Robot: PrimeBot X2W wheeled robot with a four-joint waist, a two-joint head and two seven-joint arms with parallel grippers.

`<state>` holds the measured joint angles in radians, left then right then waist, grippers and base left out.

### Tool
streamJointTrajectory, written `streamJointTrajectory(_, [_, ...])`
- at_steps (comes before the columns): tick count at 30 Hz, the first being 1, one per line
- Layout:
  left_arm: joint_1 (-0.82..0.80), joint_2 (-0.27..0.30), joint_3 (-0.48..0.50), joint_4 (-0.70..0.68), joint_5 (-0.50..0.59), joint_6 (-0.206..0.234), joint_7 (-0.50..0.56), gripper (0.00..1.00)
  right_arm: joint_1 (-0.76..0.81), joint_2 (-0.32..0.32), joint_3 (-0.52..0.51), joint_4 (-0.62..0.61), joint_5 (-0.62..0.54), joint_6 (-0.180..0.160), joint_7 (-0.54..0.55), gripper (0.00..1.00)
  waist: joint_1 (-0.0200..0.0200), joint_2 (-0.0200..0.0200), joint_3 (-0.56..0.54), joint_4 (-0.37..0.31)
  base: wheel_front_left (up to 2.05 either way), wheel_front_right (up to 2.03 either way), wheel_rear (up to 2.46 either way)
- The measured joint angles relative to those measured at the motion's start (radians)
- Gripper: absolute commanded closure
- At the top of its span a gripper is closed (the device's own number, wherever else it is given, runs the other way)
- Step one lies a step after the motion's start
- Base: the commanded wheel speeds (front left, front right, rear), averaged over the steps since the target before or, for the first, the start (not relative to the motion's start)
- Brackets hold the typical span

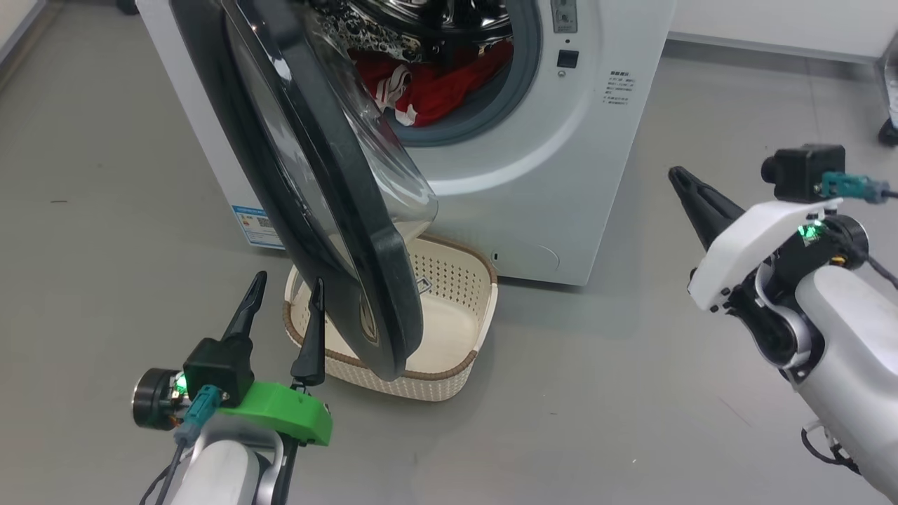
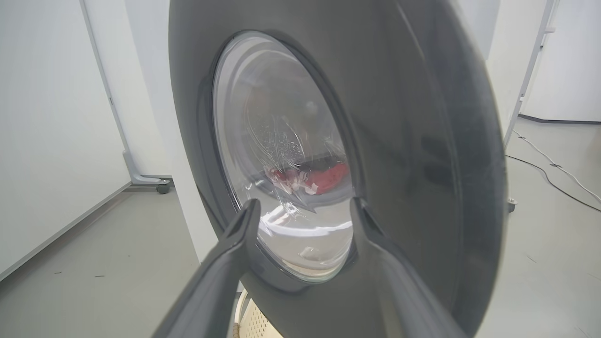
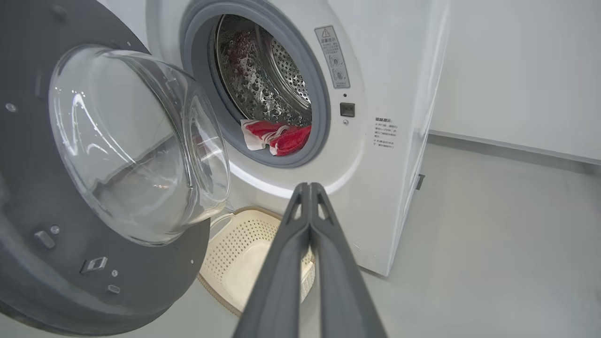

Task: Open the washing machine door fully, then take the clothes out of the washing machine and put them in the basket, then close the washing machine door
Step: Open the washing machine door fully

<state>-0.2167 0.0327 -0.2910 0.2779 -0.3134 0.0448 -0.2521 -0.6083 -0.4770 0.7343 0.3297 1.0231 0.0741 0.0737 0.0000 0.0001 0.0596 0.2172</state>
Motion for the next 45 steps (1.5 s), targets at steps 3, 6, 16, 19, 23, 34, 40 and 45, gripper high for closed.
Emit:
streamJointTrajectory(3, [0.017, 0.0, 0.011, 0.0, 0.0, 0.003, 0.0, 0.0, 0.046, -0.014, 0.0, -0.012, -0.058, -0.05, -0.081, 1.0, 0.0, 0.0, -0.015, -0.014, 0.0, 0.0, 0.0])
streamJointTrajectory(6, [0.018, 0.001, 0.022, -0.001, 0.002, 0.004, 0.0, 0.0, 0.105, -0.018, -0.006, -0.015, -0.088, -0.108, -0.151, 1.0, 0.0, 0.0, -0.027, -0.028, 0.0, 0.0, 0.0])
streamJointTrajectory(16, [0.055, 0.009, 0.06, -0.006, 0.007, 0.012, 0.0, 0.0, 0.273, -0.013, -0.056, -0.05, -0.114, -0.193, -0.325, 1.0, 0.0, 0.0, -0.054, -0.073, 0.0, 0.0, 0.0])
streamJointTrajectory(19, [0.06, 0.011, 0.061, -0.006, 0.009, 0.012, 0.0, 0.0, 0.322, -0.015, -0.074, -0.059, -0.133, -0.196, -0.327, 1.0, 0.0, 0.0, -0.061, -0.085, 0.0, 0.0, 0.0])
streamJointTrajectory(23, [0.07, 0.011, 0.067, -0.007, 0.009, 0.012, 0.0, 0.0, 0.394, -0.01, -0.113, -0.07, -0.152, -0.2, -0.327, 1.0, 0.0, 0.0, -0.068, -0.095, 0.0, 0.0, 0.0])
streamJointTrajectory(34, [0.096, 0.011, 0.074, -0.01, 0.016, 0.012, 0.0, 0.0, 0.532, 0.061, -0.32, -0.129, -0.271, -0.2, -0.326, 0.0, 0.0, 0.0, -0.078, -0.126, 0.0, 0.0, 0.0])
streamJointTrajectory(40, [0.101, 0.011, 0.071, -0.011, 0.016, 0.01, 0.0, 0.0, 0.607, 0.118, -0.383, -0.168, -0.325, -0.2, -0.326, 0.0, 0.0, 0.0, -0.077, -0.129, 0.0, 0.0, 0.0])
streamJointTrajectory(45, [0.109, 0.01, 0.069, -0.011, 0.016, 0.01, 0.0, 0.0, 0.651, 0.14, -0.403, -0.202, -0.38, -0.2, -0.326, 0.0, 0.0, 0.0, -0.077, -0.128, 0.0, 0.0, 0.0])
